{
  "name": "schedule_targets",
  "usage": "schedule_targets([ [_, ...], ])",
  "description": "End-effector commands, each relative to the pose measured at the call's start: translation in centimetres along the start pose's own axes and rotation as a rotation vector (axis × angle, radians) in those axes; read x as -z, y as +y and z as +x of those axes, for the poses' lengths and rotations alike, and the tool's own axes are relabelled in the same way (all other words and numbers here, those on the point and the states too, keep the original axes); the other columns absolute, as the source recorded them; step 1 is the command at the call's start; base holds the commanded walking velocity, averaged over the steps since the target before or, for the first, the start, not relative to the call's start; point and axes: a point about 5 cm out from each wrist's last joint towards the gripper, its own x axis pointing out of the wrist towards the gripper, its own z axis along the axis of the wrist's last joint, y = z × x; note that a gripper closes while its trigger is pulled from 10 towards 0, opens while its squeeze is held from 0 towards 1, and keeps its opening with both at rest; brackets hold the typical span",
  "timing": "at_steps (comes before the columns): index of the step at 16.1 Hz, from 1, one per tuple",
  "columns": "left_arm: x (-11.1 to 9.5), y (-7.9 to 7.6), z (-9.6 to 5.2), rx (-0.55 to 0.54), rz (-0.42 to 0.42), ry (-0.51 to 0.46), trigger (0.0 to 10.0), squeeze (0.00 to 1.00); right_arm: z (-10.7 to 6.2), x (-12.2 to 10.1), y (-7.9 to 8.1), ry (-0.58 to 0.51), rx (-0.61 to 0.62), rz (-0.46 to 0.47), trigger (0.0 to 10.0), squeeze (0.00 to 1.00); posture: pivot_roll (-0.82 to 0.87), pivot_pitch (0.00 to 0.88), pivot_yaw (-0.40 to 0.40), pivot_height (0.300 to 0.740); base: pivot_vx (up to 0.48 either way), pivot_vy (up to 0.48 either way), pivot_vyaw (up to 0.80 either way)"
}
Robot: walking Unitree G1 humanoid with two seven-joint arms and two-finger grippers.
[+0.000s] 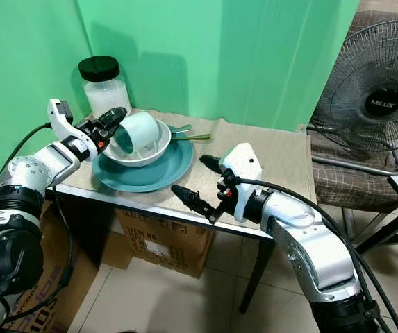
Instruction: Setting the table
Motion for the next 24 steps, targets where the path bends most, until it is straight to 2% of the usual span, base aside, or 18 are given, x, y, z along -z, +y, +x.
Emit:
schedule_targets([
  [1, 0.0, -0.1, -0.2, 0.025, -0.012, -0.007, 0.0, 0.0, 0.0, -0.4, 0.2, -0.002, -0.022, -0.016, 10.0, 0.0, -0.09, 0.0, 0.033, 0.74, 0.0, 0.0, 0.0],
  [19, 0.7, 0.9, -0.7, -0.024, -0.018, -0.004, 0.0, 0.0, 0.1, 0.1, 0.9, 0.043, -0.109, -0.033, 10.0, 0.0, -0.09, 0.0, 0.031, 0.74, 0.0, 0.0, 0.0],
  [20, 0.6, 0.9, -0.7, -0.027, 0.028, -0.017, 0.0, 0.0, 0.1, 0.1, 0.9, 0.043, -0.108, -0.035, 10.0, 0.0, -0.09, 0.0, 0.033, 0.74, 0.0, 0.0, 0.0],
  [22, 0.8, 0.6, -0.9, -0.044, 0.306, -0.001, 0.0, 0.0, 0.1, 0.1, 0.9, 0.041, -0.106, -0.037, 10.0, 0.0, -0.09, 0.0, 0.034, 0.74, 0.0, 0.0, 0.0],
  [24, 1.8, 0.3, -1.0, -0.031, 0.384, 0.019, 0.0, 0.0, 0.1, 0.2, 1.0, 0.041, -0.107, -0.036, 10.0, 0.0, -0.09, 0.0, 0.034, 0.74, 0.0, 0.0, 0.0],
])
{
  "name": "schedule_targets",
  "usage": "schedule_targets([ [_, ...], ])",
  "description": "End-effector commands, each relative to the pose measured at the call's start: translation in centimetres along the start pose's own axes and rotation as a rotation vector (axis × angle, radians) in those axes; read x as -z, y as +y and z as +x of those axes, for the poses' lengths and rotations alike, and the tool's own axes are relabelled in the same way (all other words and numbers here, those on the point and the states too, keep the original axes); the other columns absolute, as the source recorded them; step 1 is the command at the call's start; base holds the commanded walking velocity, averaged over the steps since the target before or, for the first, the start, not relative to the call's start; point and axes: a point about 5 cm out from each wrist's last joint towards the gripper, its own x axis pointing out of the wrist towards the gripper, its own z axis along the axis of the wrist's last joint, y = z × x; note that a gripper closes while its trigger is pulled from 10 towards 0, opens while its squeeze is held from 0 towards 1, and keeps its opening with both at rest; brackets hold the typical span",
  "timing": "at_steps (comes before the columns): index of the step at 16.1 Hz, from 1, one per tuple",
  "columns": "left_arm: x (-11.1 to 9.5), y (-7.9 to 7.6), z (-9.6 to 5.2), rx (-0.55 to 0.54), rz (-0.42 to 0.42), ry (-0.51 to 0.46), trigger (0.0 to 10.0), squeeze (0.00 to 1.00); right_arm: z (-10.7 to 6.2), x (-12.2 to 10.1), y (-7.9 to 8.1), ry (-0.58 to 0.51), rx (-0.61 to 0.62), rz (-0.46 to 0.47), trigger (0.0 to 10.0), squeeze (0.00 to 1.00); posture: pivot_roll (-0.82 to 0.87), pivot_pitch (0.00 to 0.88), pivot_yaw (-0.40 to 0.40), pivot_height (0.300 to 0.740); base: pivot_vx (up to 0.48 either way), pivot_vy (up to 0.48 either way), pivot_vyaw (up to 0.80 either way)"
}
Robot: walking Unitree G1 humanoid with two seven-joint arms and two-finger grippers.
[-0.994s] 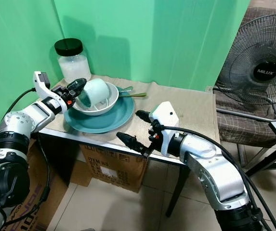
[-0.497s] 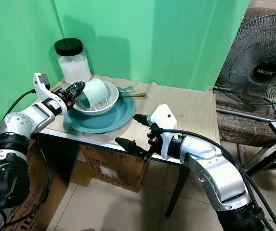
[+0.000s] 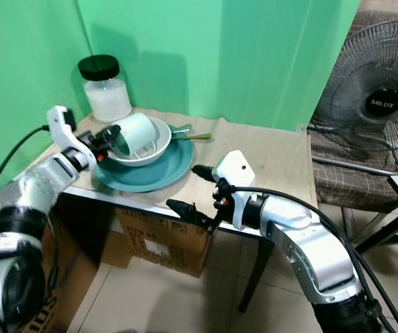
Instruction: Setting the table
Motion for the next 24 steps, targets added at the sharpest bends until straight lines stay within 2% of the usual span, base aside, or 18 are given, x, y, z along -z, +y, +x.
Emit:
schedule_targets([
  [1, -0.2, -0.6, 0.1, 0.016, 0.029, -0.011, 0.0, 0.0, 0.1, -0.3, 0.3, -0.004, -0.013, -0.018, 10.0, 0.0, -0.08, 0.0, 0.033, 0.74, 0.0, 0.0, 0.0],
  [4, 0.1, -0.6, -0.2, -0.001, -0.036, -0.044, 0.0, 0.0, 0.3, -0.2, 0.4, -0.007, -0.019, -0.016, 10.0, 0.0, -0.08, 0.0, 0.029, 0.74, 0.0, 0.0, 0.0],
  [5, -0.3, -0.9, -0.5, 0.013, -0.03, -0.1, 0.0, 0.0, 0.3, -0.2, 0.4, -0.008, -0.021, -0.017, 10.0, 0.0, -0.08, 0.0, 0.029, 0.74, 0.0, 0.0, 0.0],
  [7, -0.8, -1.5, -0.8, 0.023, 0.009, -0.151, 0.0, 0.0, 0.4, -0.2, 0.4, -0.008, -0.022, -0.017, 10.0, 0.0, -0.08, 0.0, 0.029, 0.74, 0.0, 0.0, 0.0],
  [8, -1.1, -1.9, -1.2, 0.025, 0.067, -0.171, 10.0, 0.0, 0.4, -0.2, 0.4, -0.008, -0.024, -0.018, 10.0, 0.0, -0.07, 0.0, 0.028, 0.74, 0.0, 0.0, 0.0],
  [9, -1.1, -2.0, -1.4, 0.026, 0.059, -0.179, 10.0, 0.83, 0.4, -0.3, 0.5, -0.008, -0.026, -0.018, 10.0, 0.0, -0.07, 0.0, 0.029, 0.74, 0.0, 0.0, 0.0],
  [10, -1.2, -2.1, -1.5, 0.027, 0.047, -0.183, 10.0, 0.83, 0.4, -0.3, 0.5, -0.008, -0.028, -0.019, 10.0, 0.0, -0.07, 0.0, 0.029, 0.74, 0.0, 0.0, 0.0],
  [11, -1.3, -1.8, -1.8, 0.0, 0.022, -0.188, 10.0, 1.0, 0.5, -0.2, 0.5, -0.006, -0.032, -0.021, 10.0, 0.0, -0.07, 0.0, 0.028, 0.74, 0.0, 0.0, 0.0],
  [13, -1.6, -0.9, -2.3, -0.058, -0.019, -0.194, 10.0, 1.0, 0.5, -0.2, 0.6, -0.004, -0.04, -0.021, 10.0, 0.0, -0.07, 0.0, 0.026, 0.74, 0.0, 0.0, 0.0],
  [14, -1.6, -0.1, -2.6, -0.105, -0.003, -0.17, 10.0, 1.0, 0.6, -0.2, 0.6, -0.002, -0.045, -0.021, 10.0, 0.0, -0.07, 0.0, 0.025, 0.74, 0.0, 0.0, 0.0],
  [17, -1.2, 0.7, -2.9, -0.162, 0.015, -0.131, 10.0, 1.0, 0.6, -0.2, 0.6, -0.001, -0.05, -0.022, 10.0, 0.0, -0.07, 0.0, 0.023, 0.74, 0.0, 0.0, 0.0],
  [24, -1.2, 1.0, -2.4, -0.159, -0.042, -0.08, 10.0, 1.0, 0.5, -0.2, 0.7, 0.005, -0.058, -0.025, 10.0, 0.0, -0.08, 0.0, 0.026, 0.74, 0.0, 0.0, 0.0],
])
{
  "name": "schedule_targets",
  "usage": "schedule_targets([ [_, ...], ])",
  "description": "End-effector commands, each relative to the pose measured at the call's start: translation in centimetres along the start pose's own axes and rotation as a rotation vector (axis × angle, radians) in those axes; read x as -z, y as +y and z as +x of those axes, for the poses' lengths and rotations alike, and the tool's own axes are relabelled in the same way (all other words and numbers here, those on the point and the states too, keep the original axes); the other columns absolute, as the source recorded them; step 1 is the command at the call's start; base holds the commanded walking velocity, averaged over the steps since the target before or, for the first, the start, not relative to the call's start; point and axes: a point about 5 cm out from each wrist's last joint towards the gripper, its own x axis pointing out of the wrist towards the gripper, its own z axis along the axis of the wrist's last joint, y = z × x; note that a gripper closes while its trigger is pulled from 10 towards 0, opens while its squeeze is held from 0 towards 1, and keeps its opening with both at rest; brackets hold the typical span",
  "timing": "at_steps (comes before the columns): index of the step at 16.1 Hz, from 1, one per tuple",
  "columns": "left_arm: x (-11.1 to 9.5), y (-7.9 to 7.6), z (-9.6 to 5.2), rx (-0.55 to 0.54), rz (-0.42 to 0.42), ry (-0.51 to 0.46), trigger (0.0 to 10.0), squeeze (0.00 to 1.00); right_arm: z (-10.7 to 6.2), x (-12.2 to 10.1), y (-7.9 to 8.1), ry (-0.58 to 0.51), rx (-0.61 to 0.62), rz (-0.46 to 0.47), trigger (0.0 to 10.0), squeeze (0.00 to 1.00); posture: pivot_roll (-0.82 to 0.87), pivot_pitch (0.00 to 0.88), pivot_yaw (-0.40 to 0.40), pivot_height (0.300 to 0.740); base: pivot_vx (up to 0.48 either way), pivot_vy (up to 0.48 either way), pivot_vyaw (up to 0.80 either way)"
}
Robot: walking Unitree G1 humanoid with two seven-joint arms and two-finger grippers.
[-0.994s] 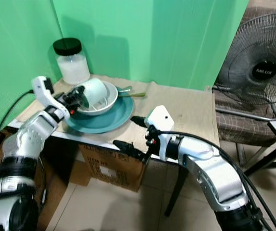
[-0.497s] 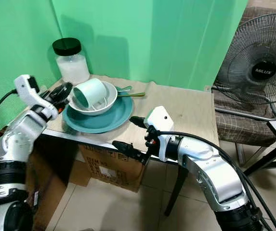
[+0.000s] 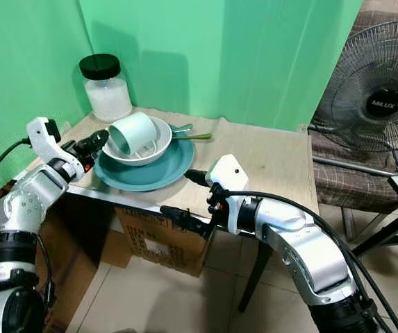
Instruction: Setting the table
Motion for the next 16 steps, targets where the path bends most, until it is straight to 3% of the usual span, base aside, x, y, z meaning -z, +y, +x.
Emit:
schedule_targets([
  [1, -0.6, -0.3, 0.2, 0.013, -0.009, 0.002, 10.0, 1.0, 0.0, -0.4, 0.0, 0.002, -0.008, -0.027, 10.0, 0.0, -0.08, 0.0, 0.026, 0.74, 0.0, 0.0, 0.0],
  [4, -0.3, -0.7, 0.8, 0.039, -0.023, 0.043, 10.0, 1.0, -0.1, -0.4, -0.1, 0.004, -0.011, -0.031, 10.0, 0.0, -0.08, 0.0, 0.021, 0.74, 0.0, 0.0, 0.0],
  [5, -0.4, -1.1, 1.4, 0.083, -0.069, 0.064, 10.0, 0.96, 0.0, -0.5, -0.1, 0.004, -0.016, -0.035, 10.0, 0.0, -0.09, 0.0, 0.019, 0.74, 0.0, 0.0, 0.0],
  [6, -0.7, -1.2, 1.8, 0.095, -0.113, 0.075, 10.0, 0.11, 0.0, -0.5, -0.1, 0.004, -0.017, -0.037, 10.0, 0.0, -0.09, 0.0, 0.019, 0.74, 0.0, 0.0, 0.0],
  [7, -0.7, -1.2, 1.9, 0.095, -0.124, 0.077, 10.0, 0.11, 0.0, -0.5, -0.1, 0.004, -0.017, -0.037, 10.0, 0.0, -0.09, 0.0, 0.019, 0.74, 0.0, 0.0, 0.0],
  [8, -1.0, -1.2, 2.3, 0.09, -0.163, 0.087, 10.0, 0.0, -0.1, -0.5, -0.1, 0.006, -0.019, -0.04, 10.0, 0.0, -0.1, 0.0, 0.023, 0.74, 0.0, 0.0, 0.0],
  [10, -1.3, -0.9, 2.8, 0.056, -0.252, 0.093, 10.0, 0.0, -0.2, -0.5, 0.1, 0.008, -0.021, -0.042, 10.0, 0.0, -0.1, 0.0, 0.03, 0.74, 0.0, 0.0, 0.0],
  [16, -1.2, -0.8, 3.6, 0.02, -0.376, 0.099, 10.0, 0.0, -0.5, -0.4, 0.4, 0.015, -0.015, -0.039, 10.0, 0.0, -0.13, 0.0, 0.047, 0.74, 0.0, 0.0, 0.0],
])
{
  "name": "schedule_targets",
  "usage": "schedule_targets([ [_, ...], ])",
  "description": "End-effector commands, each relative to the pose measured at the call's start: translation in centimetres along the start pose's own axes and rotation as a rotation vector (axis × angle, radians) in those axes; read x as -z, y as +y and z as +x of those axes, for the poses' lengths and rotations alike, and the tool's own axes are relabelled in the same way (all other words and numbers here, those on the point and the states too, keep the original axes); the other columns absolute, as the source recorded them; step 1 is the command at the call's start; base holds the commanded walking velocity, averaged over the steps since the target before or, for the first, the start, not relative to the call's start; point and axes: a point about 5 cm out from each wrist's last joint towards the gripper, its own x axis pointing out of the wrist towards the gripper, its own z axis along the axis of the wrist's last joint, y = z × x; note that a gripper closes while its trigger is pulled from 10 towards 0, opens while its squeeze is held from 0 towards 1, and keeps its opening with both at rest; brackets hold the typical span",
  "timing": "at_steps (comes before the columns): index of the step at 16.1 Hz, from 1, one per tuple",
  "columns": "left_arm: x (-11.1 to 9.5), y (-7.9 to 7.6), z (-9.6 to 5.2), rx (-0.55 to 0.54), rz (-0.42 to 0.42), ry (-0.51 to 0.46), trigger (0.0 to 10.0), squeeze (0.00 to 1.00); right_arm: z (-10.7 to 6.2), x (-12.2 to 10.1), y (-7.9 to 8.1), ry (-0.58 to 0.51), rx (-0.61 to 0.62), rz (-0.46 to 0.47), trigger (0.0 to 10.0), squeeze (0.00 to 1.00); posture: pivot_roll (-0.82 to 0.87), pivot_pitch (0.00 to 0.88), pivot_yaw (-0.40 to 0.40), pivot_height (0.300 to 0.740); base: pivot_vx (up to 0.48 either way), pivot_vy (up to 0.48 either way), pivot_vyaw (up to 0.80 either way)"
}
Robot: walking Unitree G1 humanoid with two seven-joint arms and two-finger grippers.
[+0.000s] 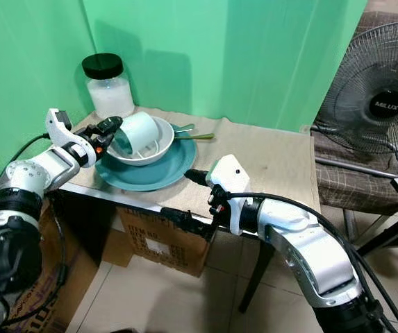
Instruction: Setting the table
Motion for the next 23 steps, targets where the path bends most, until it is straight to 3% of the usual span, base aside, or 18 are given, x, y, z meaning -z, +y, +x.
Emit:
schedule_targets([
  [1, -0.3, -0.2, 0.1, -0.012, 0.005, -0.002, 10.0, 0.0, -0.2, 0.1, 0.3, 0.012, -0.003, 0.0, 10.0, 0.0, -0.13, 0.0, 0.05, 0.74, 0.0, 0.0, 0.0],
  [8, 0.0, -0.5, 0.7, -0.017, 0.039, 0.03, 10.0, 0.0, -0.5, 0.1, 0.8, 0.023, 0.003, 0.009, 10.0, 0.0, -0.15, 0.021, 0.068, 0.74, 0.0, 0.0, 0.0],
  [9, 0.0, -0.7, 0.7, -0.011, 0.041, 0.032, 9.2, 0.0, -0.6, 0.1, 0.9, 0.024, 0.005, 0.008, 10.0, 0.0, -0.16, 0.024, 0.071, 0.74, 0.0, 0.0, 0.0],
  [11, 0.6, -0.7, 1.0, -0.018, 0.039, 0.045, 0.0, 0.0, -0.7, 0.1, 0.9, 0.026, 0.011, 0.011, 10.0, 0.0, -0.16, 0.026, 0.075, 0.74, 0.0, 0.0, 0.0],
  [23, 0.6, -0.6, 1.0, -0.001, 0.039, 0.044, 0.0, 0.0, -0.6, -0.1, 1.1, 0.025, 0.0, 0.018, 10.0, 0.0, -0.16, 0.029, 0.078, 0.74, 0.0, 0.0, 0.0],
])
